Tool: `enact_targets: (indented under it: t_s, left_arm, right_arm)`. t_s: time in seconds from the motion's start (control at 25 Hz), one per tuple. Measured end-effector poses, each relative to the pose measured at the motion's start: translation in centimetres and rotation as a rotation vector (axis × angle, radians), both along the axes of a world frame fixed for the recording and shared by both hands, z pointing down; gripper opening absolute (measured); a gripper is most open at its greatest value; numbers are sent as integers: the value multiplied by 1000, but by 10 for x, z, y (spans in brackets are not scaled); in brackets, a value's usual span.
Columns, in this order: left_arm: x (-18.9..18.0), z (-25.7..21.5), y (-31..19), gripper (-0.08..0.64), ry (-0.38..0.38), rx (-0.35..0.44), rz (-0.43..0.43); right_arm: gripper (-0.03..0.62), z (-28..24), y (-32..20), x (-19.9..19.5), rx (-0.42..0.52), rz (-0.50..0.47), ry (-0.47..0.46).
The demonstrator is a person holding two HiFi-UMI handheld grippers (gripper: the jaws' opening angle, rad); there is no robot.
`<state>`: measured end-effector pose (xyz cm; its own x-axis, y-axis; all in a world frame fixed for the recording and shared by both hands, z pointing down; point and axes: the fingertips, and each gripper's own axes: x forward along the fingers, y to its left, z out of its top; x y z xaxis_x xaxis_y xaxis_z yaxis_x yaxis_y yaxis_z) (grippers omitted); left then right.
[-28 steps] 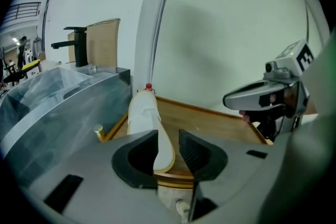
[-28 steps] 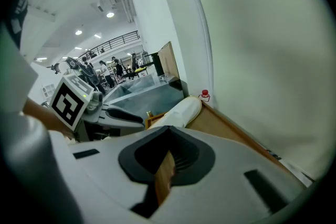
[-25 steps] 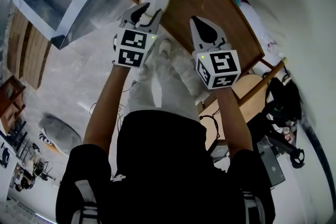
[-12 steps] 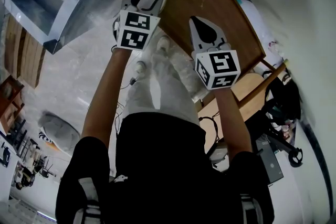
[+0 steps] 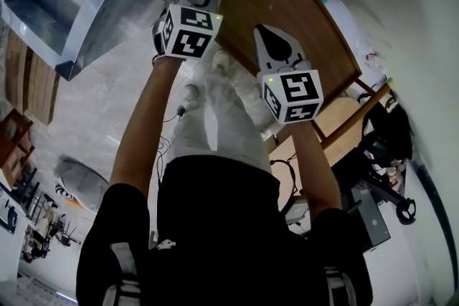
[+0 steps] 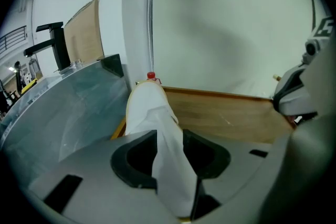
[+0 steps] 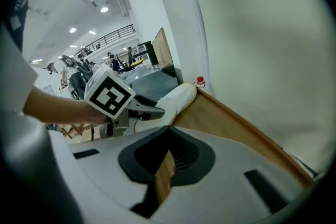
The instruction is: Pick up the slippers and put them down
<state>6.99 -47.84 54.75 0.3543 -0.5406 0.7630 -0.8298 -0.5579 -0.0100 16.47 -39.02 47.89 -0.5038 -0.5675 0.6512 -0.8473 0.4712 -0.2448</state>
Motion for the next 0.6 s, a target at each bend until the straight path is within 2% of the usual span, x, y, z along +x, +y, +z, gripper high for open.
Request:
enact_targets:
  t_s: [0.36, 0.6]
  left_arm:
    - [1, 2, -6, 42, -42, 3, 18]
    - [2, -1, -3, 21, -6, -5, 12]
  right_arm:
    - [-2, 4, 3, 2, -13, 2, 6]
    - [-2, 3, 6, 0, -15, 3, 1]
